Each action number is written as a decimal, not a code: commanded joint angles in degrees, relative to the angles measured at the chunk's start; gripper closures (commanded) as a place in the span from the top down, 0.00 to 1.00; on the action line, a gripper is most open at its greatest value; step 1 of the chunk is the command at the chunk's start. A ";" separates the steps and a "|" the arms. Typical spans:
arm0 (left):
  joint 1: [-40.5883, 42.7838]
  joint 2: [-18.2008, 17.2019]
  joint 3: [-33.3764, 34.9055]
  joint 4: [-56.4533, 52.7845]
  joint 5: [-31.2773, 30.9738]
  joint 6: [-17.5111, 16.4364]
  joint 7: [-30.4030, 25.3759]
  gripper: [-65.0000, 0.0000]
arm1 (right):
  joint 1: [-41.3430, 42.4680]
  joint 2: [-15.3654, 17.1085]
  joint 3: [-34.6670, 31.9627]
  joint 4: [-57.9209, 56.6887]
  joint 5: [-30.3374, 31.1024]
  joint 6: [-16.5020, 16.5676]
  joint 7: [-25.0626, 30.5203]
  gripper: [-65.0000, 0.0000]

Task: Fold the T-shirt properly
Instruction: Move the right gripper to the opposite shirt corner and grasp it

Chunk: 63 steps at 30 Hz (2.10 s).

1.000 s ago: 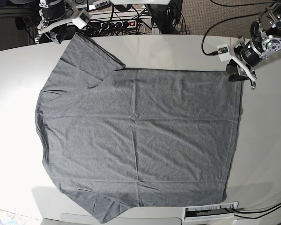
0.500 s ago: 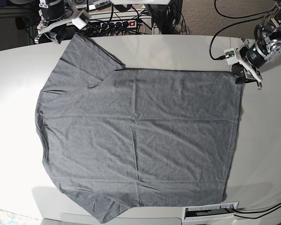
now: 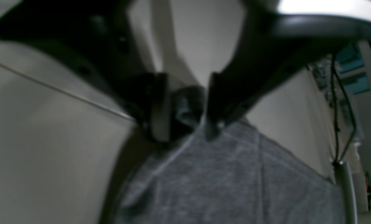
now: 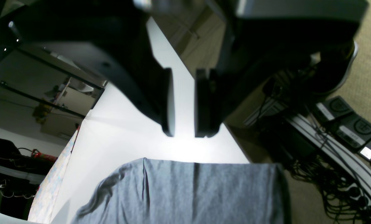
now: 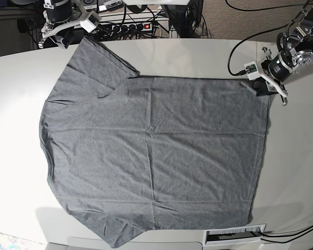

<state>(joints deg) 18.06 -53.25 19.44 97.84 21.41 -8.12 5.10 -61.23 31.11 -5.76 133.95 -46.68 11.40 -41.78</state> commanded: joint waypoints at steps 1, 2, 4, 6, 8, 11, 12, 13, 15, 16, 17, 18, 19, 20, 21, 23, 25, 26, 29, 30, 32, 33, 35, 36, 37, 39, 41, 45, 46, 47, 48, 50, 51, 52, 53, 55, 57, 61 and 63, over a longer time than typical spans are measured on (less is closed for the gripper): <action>-0.50 -0.90 -0.33 0.61 -0.07 0.31 -0.46 0.11 | -0.52 0.31 0.24 1.05 -0.96 -0.90 -0.04 0.19; -0.61 -0.76 -0.33 0.61 -0.04 -0.11 -0.44 0.03 | -0.52 0.31 0.24 1.05 -0.96 -0.90 -0.04 0.19; -0.98 -0.50 -0.33 0.61 -0.02 -0.87 0.04 0.00 | -0.52 0.31 0.24 1.05 -0.96 -0.90 -0.04 0.19; -1.16 -0.57 -0.33 0.61 0.11 -0.90 0.72 0.00 | -0.52 0.31 0.24 1.05 -1.01 -0.90 -0.04 0.19; -1.22 -0.76 -0.33 0.63 1.09 -0.92 1.55 0.00 | -0.52 0.31 0.24 1.05 -1.49 -0.90 0.02 0.19; -0.22 -2.08 -0.33 0.79 1.09 -0.92 1.53 0.00 | -0.52 0.31 0.24 1.05 -4.98 -0.90 0.59 0.19; 0.39 -2.86 -0.33 0.92 1.46 -0.90 1.49 0.00 | -0.52 0.31 0.24 1.05 -5.66 -0.92 0.28 0.19; 1.25 -3.63 -0.33 1.20 2.64 -0.87 1.53 0.00 | -0.50 0.33 0.24 1.05 -5.64 -0.94 0.17 0.19; 3.52 -5.49 -0.33 1.84 5.77 -0.42 1.51 0.00 | -0.50 0.35 0.24 1.05 -3.91 -0.92 0.76 0.19; 4.79 -6.45 -0.33 2.27 6.71 -0.24 1.51 0.00 | -0.50 0.35 0.24 1.05 -2.29 -0.87 1.46 0.19; 6.08 -7.37 -0.33 2.75 7.39 0.20 1.51 0.00 | -0.50 0.35 0.24 1.05 -0.76 -0.59 2.23 0.19; 7.39 -8.24 -0.33 3.19 8.02 1.16 1.51 0.00 | -0.50 0.35 0.24 1.05 0.48 0.26 2.89 0.23; 8.55 -8.92 -0.33 3.52 8.96 2.45 1.51 0.00 | -0.50 0.35 0.24 1.05 1.40 1.18 3.23 0.28; 9.51 -9.35 -0.33 3.67 9.81 3.54 1.64 0.00 | -0.50 0.37 0.24 1.05 2.14 1.70 3.37 0.34; 10.21 -9.64 -0.33 3.67 10.67 4.44 2.10 0.00 | -0.50 0.35 0.24 1.05 2.19 1.73 3.50 0.37; 11.04 -9.88 -0.33 3.65 11.56 5.22 3.72 0.00 | -0.50 0.48 0.24 1.05 2.14 1.70 3.54 0.37; 11.37 -10.10 -0.33 3.65 11.63 5.55 4.04 0.00 | -0.50 1.40 0.24 1.05 2.67 1.75 3.89 0.37; 11.47 -10.10 -0.33 3.65 11.65 5.68 4.02 0.00 | -0.50 1.88 0.24 1.05 2.99 1.95 4.13 0.37; 11.45 -10.08 -0.33 3.72 11.63 5.77 3.89 0.00 | -0.46 2.21 0.24 1.05 3.41 3.02 4.76 0.37; 11.45 -10.08 -0.33 3.87 11.61 5.77 3.87 0.00 | -0.17 2.19 0.24 1.05 3.39 2.99 4.72 0.37; 11.47 -10.03 -0.33 4.61 11.56 5.77 3.89 0.00 | 1.03 1.86 0.24 1.05 3.41 2.95 4.02 0.37; 11.47 -9.88 -0.33 5.01 11.56 5.79 3.93 0.00 | 1.73 1.66 0.24 1.05 3.45 2.95 3.76 0.37; 11.47 -9.60 -0.33 5.66 11.54 5.77 3.96 0.00 | 3.43 0.63 0.24 1.05 3.74 2.93 3.56 0.37; 11.47 -9.42 -0.33 5.84 11.41 5.77 4.04 0.00 | 4.28 -0.31 0.24 1.05 4.09 2.93 3.56 0.37; 11.47 -9.16 -0.33 5.92 11.43 5.79 4.09 0.00 | 5.09 -1.27 0.24 1.05 4.85 2.93 3.58 0.37; 11.47 -8.39 -0.33 5.95 11.43 5.77 4.09 0.00 | 6.43 -3.04 0.24 1.05 7.48 2.95 3.87 0.37; 11.47 -7.32 -0.33 5.95 11.43 5.77 3.91 0.00 | 6.82 -3.82 0.22 1.05 10.25 4.07 4.55 0.37; 11.45 -5.64 -0.33 5.95 11.43 5.77 3.89 0.00 | 6.80 -3.78 0.22 1.05 11.30 7.28 5.53 0.37; 11.47 -5.64 -0.33 5.95 11.41 5.77 3.89 0.00 | 6.82 -3.78 0.24 1.05 11.10 7.28 5.86 0.37; 11.45 -5.66 -0.33 5.95 11.43 5.77 3.91 0.00 | 6.84 -3.78 0.22 1.05 11.08 7.28 6.25 0.37; 11.45 -5.68 -0.33 5.95 11.43 5.79 3.91 0.00 | 6.97 -3.78 0.22 -0.24 11.10 7.26 6.32 0.37; 11.45 -5.66 -0.33 5.95 11.43 5.79 3.76 0.00 | 7.30 -3.78 0.22 -2.58 11.10 7.26 6.34 0.37; 11.45 -5.66 -0.33 5.95 11.41 5.79 3.41 0.00 | 7.43 -3.78 0.22 -3.37 11.10 7.28 6.45 0.37; 11.45 -5.64 -0.33 5.95 11.41 5.79 3.34 0.00 | 7.61 -3.76 0.22 -4.09 11.10 7.28 6.49 0.37; 11.43 -5.64 -0.33 5.95 11.43 5.81 2.78 0.00 | 7.76 -3.63 0.22 -4.74 11.13 7.28 6.47 0.37; 11.28 -5.64 -0.33 5.92 11.41 5.84 1.90 0.00 | 7.89 -3.28 0.22 -6.05 11.08 7.30 6.45 0.37; 11.10 -5.64 -0.33 5.92 11.41 5.81 1.36 0.00 | 7.93 -2.64 0.22 -6.99 11.08 7.28 6.49 0.37; 11.13 -5.66 -0.33 5.92 11.41 5.81 1.29 0.00 | 7.93 -2.34 0.24 -7.23 10.69 7.28 7.02 0.37; 11.08 -5.66 -0.33 5.92 11.41 5.84 1.27 0.00 | 7.93 -2.34 0.24 -7.41 10.69 7.32 7.32 0.37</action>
<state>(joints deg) 29.34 -57.65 19.53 103.13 32.56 -3.22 6.81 -52.86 28.36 -5.76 125.91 -35.48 19.35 -35.03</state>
